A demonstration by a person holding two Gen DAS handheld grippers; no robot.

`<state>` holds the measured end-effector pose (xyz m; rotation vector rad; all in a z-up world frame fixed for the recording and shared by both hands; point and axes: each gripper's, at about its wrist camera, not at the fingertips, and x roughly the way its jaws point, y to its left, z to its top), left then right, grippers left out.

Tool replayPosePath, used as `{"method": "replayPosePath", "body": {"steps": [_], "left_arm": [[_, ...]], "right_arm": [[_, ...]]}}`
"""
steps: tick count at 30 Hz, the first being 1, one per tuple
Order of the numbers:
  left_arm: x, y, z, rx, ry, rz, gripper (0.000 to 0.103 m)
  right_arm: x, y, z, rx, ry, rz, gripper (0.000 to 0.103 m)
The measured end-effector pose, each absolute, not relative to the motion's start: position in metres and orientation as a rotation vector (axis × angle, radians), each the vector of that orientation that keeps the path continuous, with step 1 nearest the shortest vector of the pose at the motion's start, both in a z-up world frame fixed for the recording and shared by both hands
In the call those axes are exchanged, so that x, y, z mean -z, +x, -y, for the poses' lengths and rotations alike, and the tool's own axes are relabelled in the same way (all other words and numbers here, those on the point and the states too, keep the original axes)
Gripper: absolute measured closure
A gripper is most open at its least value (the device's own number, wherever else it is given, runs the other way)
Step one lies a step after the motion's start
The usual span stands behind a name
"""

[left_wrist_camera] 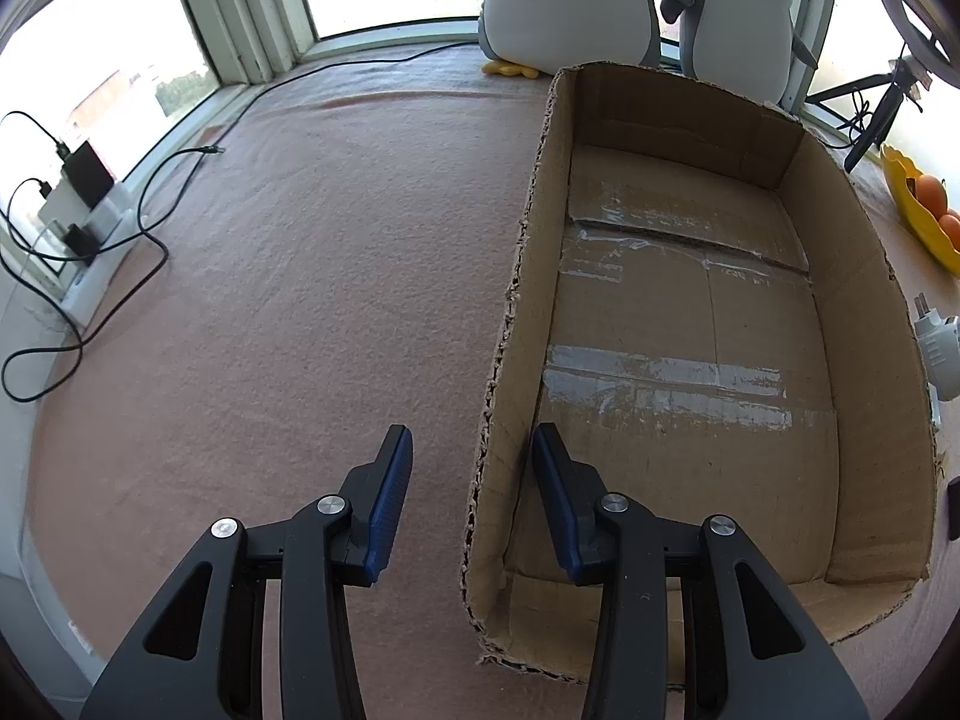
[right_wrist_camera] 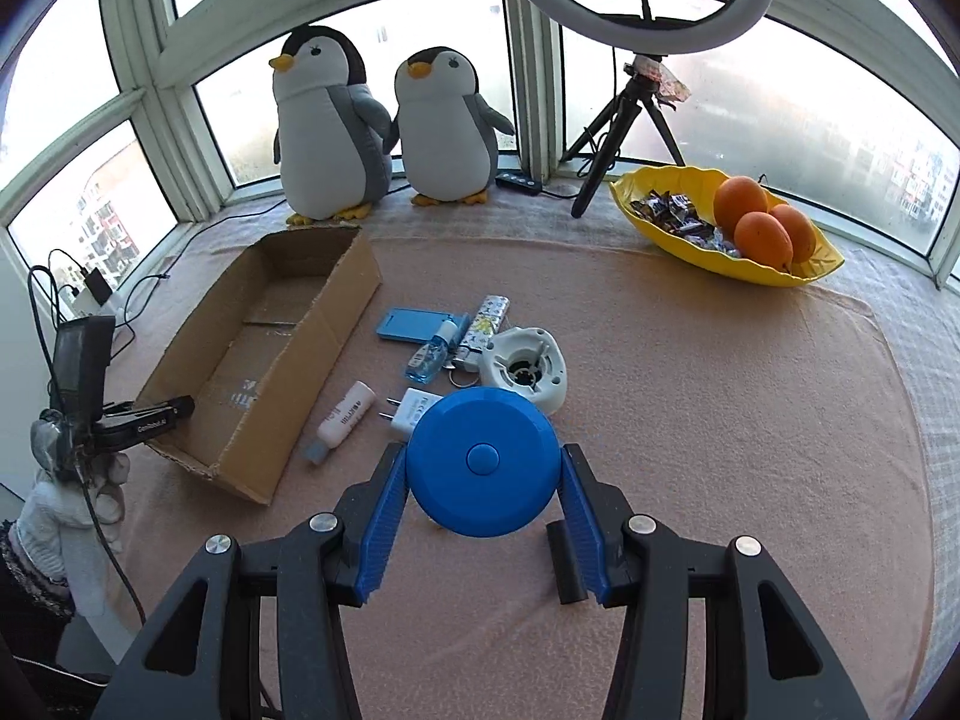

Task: Organize rigid objects
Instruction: 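Carry the blue tape measure with the right tool into the cardboard box and release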

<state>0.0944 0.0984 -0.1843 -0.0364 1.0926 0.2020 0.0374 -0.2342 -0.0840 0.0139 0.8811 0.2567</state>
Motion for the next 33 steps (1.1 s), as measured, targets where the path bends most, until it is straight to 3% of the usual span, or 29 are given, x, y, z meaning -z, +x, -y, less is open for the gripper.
{"method": "replayPosePath", "body": {"steps": [16,28,29,31,33], "left_arm": [[0.184,0.093,-0.099,-0.193,-0.035,-1.085,0.063],[0.184,0.093,-0.099,-0.189,-0.035,-1.081,0.063],[0.184,0.093,-0.099,-0.189,-0.034,-1.081,0.063],[0.184,0.093,-0.099,-0.188,-0.031,-1.080,0.062],[0.184,0.094,-0.098,-0.189,-0.027,-1.078,0.063]], "right_arm": [[0.102,0.061,0.089,-0.503,-0.134,-0.902,0.057],[0.129,0.073,0.046,-0.553,-0.203,-0.957,0.057],[0.130,0.072,0.045,-0.549,-0.209,-0.955,0.056],[0.129,0.070,0.046,-0.540,-0.211,-0.945,0.040],[0.127,0.069,0.049,-0.535,-0.202,-0.936,0.038]]}}
